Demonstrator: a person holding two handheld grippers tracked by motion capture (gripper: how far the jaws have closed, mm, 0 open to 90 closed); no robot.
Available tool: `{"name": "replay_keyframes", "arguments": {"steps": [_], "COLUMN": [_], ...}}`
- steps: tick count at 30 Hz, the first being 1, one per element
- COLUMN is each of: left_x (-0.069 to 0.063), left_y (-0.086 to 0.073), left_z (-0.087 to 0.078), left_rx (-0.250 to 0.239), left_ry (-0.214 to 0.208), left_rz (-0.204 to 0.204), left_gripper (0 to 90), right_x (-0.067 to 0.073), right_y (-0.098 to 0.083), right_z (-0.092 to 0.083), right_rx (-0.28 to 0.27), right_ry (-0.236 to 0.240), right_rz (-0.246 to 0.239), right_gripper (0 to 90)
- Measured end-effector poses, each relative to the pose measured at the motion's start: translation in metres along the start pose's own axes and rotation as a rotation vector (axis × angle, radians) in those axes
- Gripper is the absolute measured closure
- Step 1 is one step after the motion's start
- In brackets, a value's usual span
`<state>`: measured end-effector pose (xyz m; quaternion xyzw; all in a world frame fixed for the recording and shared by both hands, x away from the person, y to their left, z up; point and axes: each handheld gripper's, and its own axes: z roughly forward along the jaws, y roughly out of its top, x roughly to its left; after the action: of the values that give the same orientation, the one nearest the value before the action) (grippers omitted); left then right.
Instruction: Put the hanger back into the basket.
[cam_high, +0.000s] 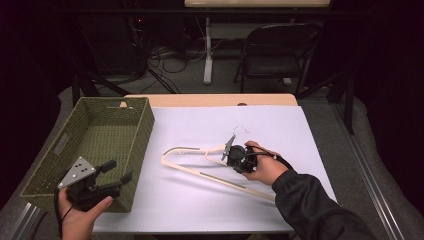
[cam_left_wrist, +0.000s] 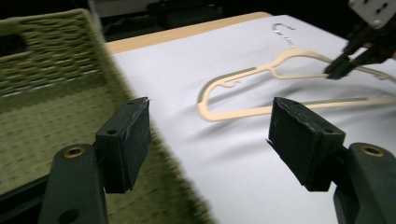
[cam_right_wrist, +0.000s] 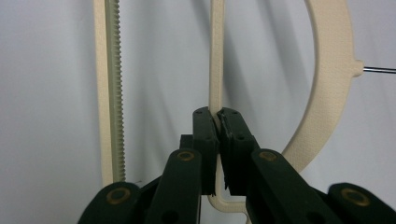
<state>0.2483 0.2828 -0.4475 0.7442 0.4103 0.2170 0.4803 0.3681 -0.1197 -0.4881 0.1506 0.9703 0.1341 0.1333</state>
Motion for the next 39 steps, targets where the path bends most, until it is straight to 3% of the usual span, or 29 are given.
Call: {"name": "replay_keyframes", "arguments": {"steps": [3,4,9,10,11,14,15,16,19,24,26,30,37,39], "left_x": [-0.013,-0.019,-0.043,-0.05,-0.05,-0.056,-0.056,-0.057,-0.058,-0.055,-0.052,-0.051,-0.054,-0.056], "left_y": [0.006,0.01,0.02,0.023,0.023,0.028,0.028,0.031,0.036,0.043,0.045,0.045,0.044,0.043], "left_z": [0.005,0.009,0.029,0.043,0.043,0.074,0.074,0.089,0.109,0.132,0.145,0.157,0.178,0.183], "left_rx": [0.006,0.009,0.038,0.061,0.061,0.102,0.102,0.125,0.147,0.167,0.205,0.238,0.306,0.321], "left_ry": [-0.058,-0.086,-0.184,-0.204,-0.204,-0.242,-0.242,-0.254,-0.268,-0.283,-0.277,-0.297,-0.327,-0.333], "left_rz": [0.02,0.03,0.069,0.087,0.087,0.102,0.102,0.095,0.098,0.096,0.096,0.093,0.135,0.14], "left_gripper": [29.9,30.1,30.8,31.1,31.4,32.1,32.1,32.5,32.5,32.3,32.3,32.4,32.3,32.1], "right_x": [0.006,0.014,0.022,0.024,0.024,0.027,0.027,0.028,0.031,0.035,0.036,0.037,0.039,0.04], "right_y": [-0.001,-0.002,-0.005,-0.006,-0.006,-0.007,-0.007,-0.006,-0.005,-0.004,-0.004,-0.003,0.0,0.002], "right_z": [-0.004,-0.007,-0.009,-0.009,-0.009,-0.009,-0.009,-0.01,-0.011,-0.008,-0.007,-0.006,-0.004,-0.004], "right_rx": [-0.008,-0.014,-0.019,-0.014,-0.014,-0.021,-0.021,-0.026,-0.033,-0.02,-0.014,-0.015,-0.018,0.011], "right_ry": [-0.022,-0.056,-0.069,-0.071,-0.071,-0.081,-0.081,-0.083,-0.084,-0.095,-0.095,-0.092,-0.09,-0.085], "right_rz": [-0.026,-0.064,-0.106,-0.111,-0.111,-0.14,-0.14,-0.147,-0.155,-0.184,-0.194,-0.198,-0.214,-0.224], "right_gripper": [85.6,85.6,85.6,85.6,85.6,85.6,85.6,85.6,85.6,85.6,85.6,85.6,85.5,85.5]}}
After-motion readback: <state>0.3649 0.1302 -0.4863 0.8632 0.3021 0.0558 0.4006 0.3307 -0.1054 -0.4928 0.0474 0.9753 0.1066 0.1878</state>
